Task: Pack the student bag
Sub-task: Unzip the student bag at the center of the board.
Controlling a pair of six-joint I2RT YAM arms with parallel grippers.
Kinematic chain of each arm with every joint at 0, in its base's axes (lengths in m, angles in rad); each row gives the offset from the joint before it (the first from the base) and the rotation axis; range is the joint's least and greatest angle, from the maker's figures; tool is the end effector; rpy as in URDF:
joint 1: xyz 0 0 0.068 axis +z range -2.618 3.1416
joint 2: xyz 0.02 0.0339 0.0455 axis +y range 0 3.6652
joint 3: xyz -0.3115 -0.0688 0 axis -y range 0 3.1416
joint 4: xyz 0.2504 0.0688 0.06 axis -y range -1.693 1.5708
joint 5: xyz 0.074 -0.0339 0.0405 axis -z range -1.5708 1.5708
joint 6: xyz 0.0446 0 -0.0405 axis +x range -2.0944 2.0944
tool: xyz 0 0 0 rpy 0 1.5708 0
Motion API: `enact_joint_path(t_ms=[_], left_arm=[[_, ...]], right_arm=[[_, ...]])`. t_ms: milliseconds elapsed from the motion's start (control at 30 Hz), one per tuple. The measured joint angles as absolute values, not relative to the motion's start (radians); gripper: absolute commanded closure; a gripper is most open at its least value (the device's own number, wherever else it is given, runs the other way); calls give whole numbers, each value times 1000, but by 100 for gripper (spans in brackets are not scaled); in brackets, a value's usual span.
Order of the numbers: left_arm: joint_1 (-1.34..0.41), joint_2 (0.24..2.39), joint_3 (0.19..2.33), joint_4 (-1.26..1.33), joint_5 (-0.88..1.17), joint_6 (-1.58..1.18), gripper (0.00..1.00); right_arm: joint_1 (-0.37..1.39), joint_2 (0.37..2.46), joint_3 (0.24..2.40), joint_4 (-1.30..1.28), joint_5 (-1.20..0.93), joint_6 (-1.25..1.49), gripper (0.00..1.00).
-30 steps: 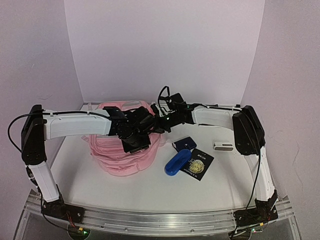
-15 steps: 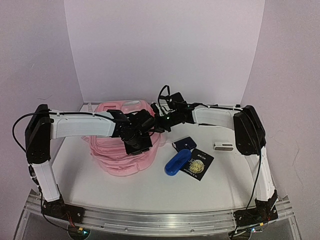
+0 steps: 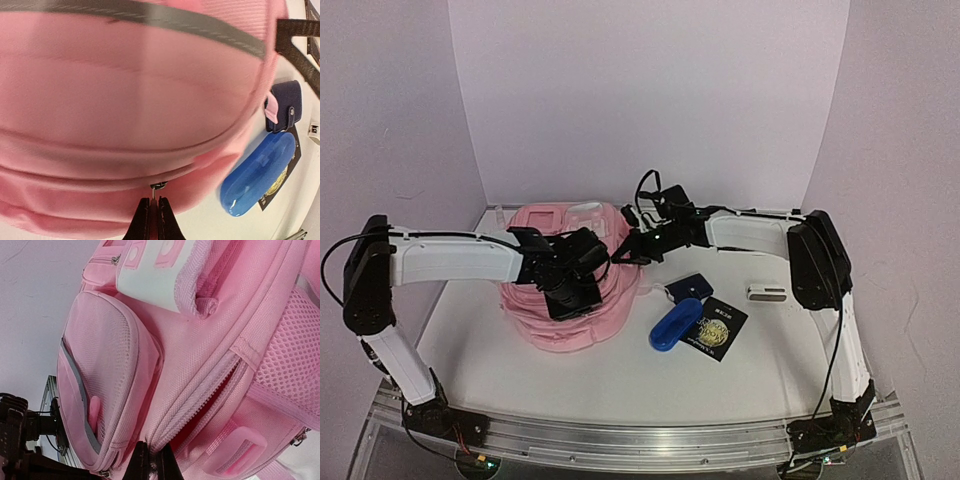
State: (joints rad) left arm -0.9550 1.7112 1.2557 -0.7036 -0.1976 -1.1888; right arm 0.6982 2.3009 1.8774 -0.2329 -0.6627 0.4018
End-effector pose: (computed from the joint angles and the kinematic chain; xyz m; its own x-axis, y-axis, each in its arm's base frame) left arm 0.2162 -0.2904 0.2578 -0.8980 -0.3062 -0.3161 -0.2097 0.9292 -0.3043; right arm 0.4168 0.3856 0.2308 -0.7744 -0.2474 -0.5823 -0.6272 0.4208 0.6554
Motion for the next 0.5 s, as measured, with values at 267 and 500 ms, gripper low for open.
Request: enact_joint_path(t_ms=[267, 500], left_arm=[[-942, 1544, 1099, -740, -257, -1229, 100], [-944, 1538, 1095, -657, -227, -1113, 100]], right_arm=[[613, 2324, 1950, -283, -668, 352, 82], [583, 2362, 2062, -221, -729, 433, 34]])
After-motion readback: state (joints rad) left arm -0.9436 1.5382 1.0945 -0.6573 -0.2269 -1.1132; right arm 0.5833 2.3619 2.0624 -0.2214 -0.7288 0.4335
